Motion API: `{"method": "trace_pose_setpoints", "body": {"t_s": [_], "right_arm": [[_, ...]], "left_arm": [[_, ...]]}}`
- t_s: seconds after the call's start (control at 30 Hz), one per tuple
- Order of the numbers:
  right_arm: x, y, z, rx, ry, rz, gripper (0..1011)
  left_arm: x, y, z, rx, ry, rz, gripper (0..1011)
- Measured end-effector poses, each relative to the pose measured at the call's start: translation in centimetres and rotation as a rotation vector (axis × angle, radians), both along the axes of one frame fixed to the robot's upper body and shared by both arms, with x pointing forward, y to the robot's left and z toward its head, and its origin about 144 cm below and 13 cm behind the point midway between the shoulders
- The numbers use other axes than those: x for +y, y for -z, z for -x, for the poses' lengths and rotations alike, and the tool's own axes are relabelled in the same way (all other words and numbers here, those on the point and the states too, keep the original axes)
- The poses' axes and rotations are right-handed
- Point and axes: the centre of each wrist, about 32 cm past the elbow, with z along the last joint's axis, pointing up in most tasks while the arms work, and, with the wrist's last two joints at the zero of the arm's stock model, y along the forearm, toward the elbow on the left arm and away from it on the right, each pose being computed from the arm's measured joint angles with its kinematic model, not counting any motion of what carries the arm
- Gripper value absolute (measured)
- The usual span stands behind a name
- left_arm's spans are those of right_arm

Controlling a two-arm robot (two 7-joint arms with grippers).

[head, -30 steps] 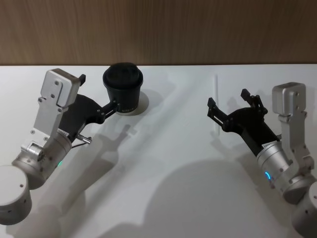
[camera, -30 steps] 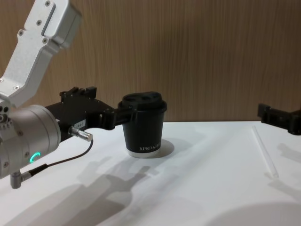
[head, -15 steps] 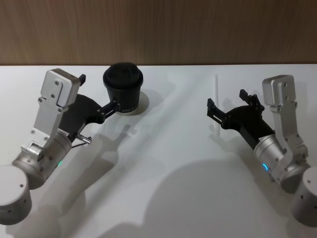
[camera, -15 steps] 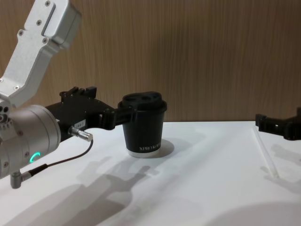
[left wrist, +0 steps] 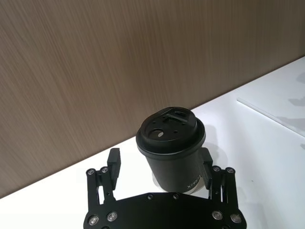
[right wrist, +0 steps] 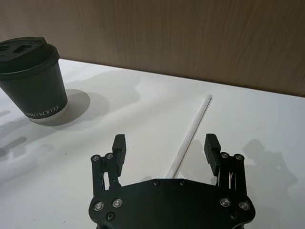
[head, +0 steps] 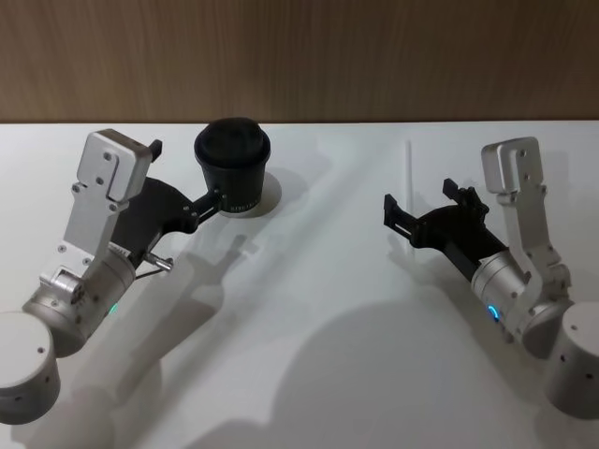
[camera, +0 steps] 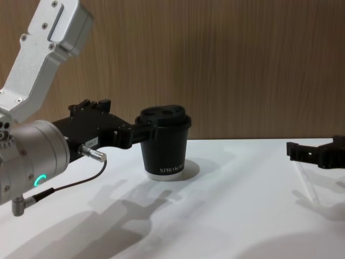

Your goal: Pick up the straw with one hand, pass it to the other hand, and insert it into the cup.

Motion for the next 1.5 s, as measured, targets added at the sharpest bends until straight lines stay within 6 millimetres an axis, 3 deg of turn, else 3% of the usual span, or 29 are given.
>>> {"method": "trace_pose_setpoints", "body": {"t_s": [1.5], "right_arm": [[0.2, 2.6, -1.6, 0.08, 0.044, 0.052, 1001]], "left_arm": [[0.0, 0.0, 0.0, 0.0, 0.0, 0.0, 1003]]}}
